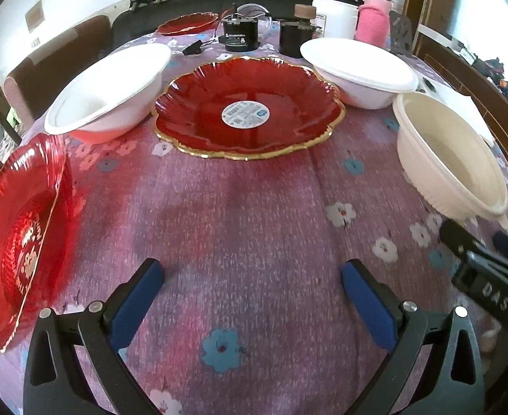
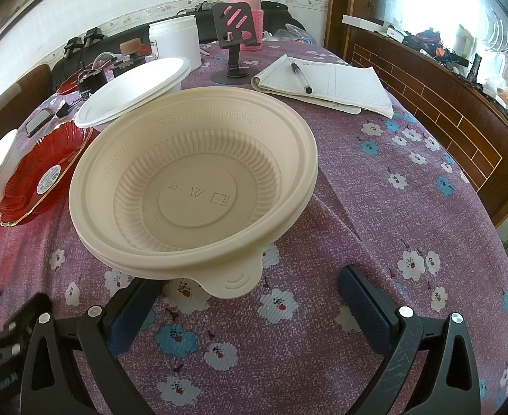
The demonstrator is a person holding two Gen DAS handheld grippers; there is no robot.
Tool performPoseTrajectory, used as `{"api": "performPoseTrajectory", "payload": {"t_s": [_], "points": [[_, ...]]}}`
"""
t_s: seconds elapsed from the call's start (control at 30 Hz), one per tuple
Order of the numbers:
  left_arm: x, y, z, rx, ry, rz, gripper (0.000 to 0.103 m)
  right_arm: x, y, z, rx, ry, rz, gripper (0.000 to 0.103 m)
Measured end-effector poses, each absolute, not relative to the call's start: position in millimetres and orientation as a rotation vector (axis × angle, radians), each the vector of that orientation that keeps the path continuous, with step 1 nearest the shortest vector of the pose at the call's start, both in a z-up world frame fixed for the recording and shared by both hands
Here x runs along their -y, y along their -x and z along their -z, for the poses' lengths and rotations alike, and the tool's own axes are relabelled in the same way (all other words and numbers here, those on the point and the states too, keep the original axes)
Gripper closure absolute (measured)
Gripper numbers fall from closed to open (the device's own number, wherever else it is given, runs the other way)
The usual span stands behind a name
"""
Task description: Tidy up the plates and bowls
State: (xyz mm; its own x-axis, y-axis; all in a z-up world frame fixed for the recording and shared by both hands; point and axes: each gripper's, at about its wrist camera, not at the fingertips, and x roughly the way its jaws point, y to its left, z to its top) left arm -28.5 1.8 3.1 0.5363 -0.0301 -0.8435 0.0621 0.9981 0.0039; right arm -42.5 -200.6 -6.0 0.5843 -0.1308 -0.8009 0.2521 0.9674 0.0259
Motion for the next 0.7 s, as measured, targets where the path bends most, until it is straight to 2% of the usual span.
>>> {"api": "performPoseTrajectory", "payload": {"t_s": [0.33, 0.7], "points": [[-2, 46, -5, -0.978, -0.04, 0.023, 0.0, 199, 47, 5, -0.93, -0.135, 0.2, 0.001], [-2, 30, -5, -1.02, -0.056, 0.072, 0.0, 188, 67, 4, -0.998, -0.148, 0.215, 0.001]]}}
